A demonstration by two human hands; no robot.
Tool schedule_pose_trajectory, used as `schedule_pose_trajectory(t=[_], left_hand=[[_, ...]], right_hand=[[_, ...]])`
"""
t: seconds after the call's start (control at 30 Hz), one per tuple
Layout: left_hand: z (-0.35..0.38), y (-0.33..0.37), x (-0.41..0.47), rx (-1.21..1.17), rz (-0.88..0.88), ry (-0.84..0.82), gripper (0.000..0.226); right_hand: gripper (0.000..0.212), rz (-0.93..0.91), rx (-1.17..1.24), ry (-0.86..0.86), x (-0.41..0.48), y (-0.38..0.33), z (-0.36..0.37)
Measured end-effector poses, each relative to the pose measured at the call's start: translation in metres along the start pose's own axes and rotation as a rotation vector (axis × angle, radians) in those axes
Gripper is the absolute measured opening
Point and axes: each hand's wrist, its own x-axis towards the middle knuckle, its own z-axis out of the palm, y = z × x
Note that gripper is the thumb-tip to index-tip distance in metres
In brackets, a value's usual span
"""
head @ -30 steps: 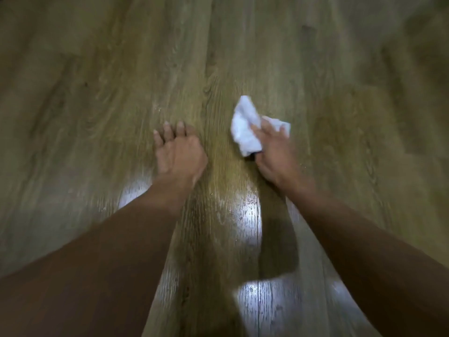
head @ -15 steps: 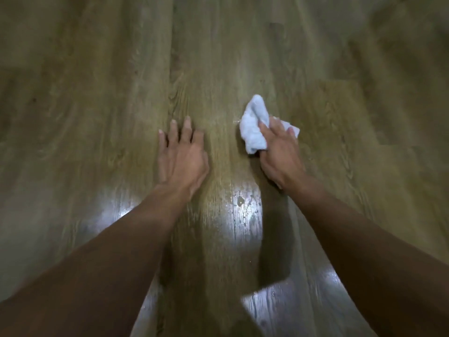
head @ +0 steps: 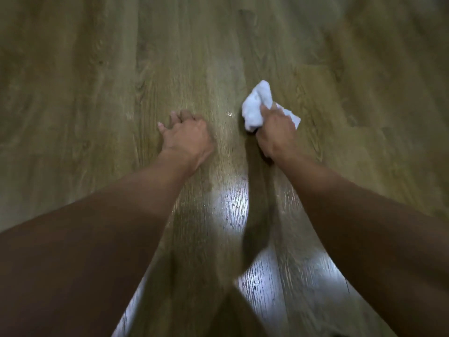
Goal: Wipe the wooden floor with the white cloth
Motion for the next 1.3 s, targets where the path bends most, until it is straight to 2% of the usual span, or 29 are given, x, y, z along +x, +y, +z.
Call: schedule_pose_trajectory(t=[0.1, 0.2, 0.3, 0.37, 0.43, 0.53, 0.57, 0.63, 0.7, 0.73, 0.83, 0.87, 0.97, 1.0, 1.1, 1.17, 1.23, 1.3], left_hand=[[-0.006, 0.003, 0.006, -0.014, -0.032, -0.033, 0.049], [-0.009, 0.014, 0.007, -0.014, -0.066, -0.097, 0.051], [-0.003, 0.019, 0.005, 0.051, -0.064, -0.045, 0.052], [0.002, 0.02, 0.006, 0.157, -0.003, 0.067, 0.045], [0.005, 0.024, 0.009, 0.21, 0.081, 0.129, 0.042], [0.005, 0.043, 0.012, 0.147, 0.173, 0.12, 0.046], [0.005, 0.051, 0.011, 0.111, 0.183, 0.116, 0.047], [0.008, 0.069, 0.01, 0.052, 0.192, 0.121, 0.049], [0.015, 0.084, 0.009, 0.035, 0.18, 0.115, 0.052], [0.019, 0.088, 0.01, 0.047, 0.165, 0.114, 0.053], [0.029, 0.093, 0.011, 0.082, 0.111, 0.119, 0.051], [0.031, 0.096, 0.012, 0.086, 0.112, 0.121, 0.05], [0.032, 0.108, 0.012, 0.072, 0.086, 0.125, 0.046], [0.031, 0.11, 0.013, 0.067, 0.06, 0.118, 0.044], [0.028, 0.116, 0.017, 0.051, 0.012, 0.1, 0.039], [0.028, 0.119, 0.021, 0.035, -0.006, 0.076, 0.041], [0.029, 0.119, 0.021, 0.038, -0.026, 0.06, 0.046], [0.034, 0.124, 0.02, 0.045, -0.01, 0.1, 0.047]], right_hand=[[0.04, -0.027, -0.021, -0.006, 0.029, -0.031, 0.013], [0.053, -0.284, -0.009, -0.081, -0.002, -0.041, 0.025], [0.053, -0.478, 0.073, -0.085, -0.035, 0.008, 0.009], [0.042, -0.38, 0.07, -0.035, -0.022, 0.045, -0.009], [0.039, -0.189, 0.013, -0.047, 0.015, 0.062, -0.016], [0.046, -0.054, -0.008, -0.094, 0.053, 0.035, -0.01], [0.048, -0.069, 0.029, -0.119, 0.052, 0.023, -0.006], [0.049, -0.26, 0.102, -0.125, 0.028, 0.019, 0.0], [0.047, -0.469, 0.203, -0.09, -0.005, 0.047, -0.001], [0.042, -0.484, 0.267, -0.061, -0.014, 0.067, -0.006], [0.017, -0.261, 0.398, 0.029, 0.009, 0.097, -0.017], [0.012, -0.227, 0.314, 0.049, 0.025, 0.095, -0.018], [0.021, -0.159, 0.203, -0.075, 0.056, 0.077, -0.015], [0.032, -0.177, 0.173, -0.089, 0.055, 0.072, -0.011], [0.054, -0.413, 0.081, -0.116, 0.021, 0.091, -0.005], [0.054, -0.491, 0.13, -0.105, 0.005, 0.125, -0.011], [0.042, -0.36, 0.228, -0.084, 0.016, 0.144, -0.02], [0.034, -0.193, 0.293, 0.008, 0.045, 0.137, -0.021]])
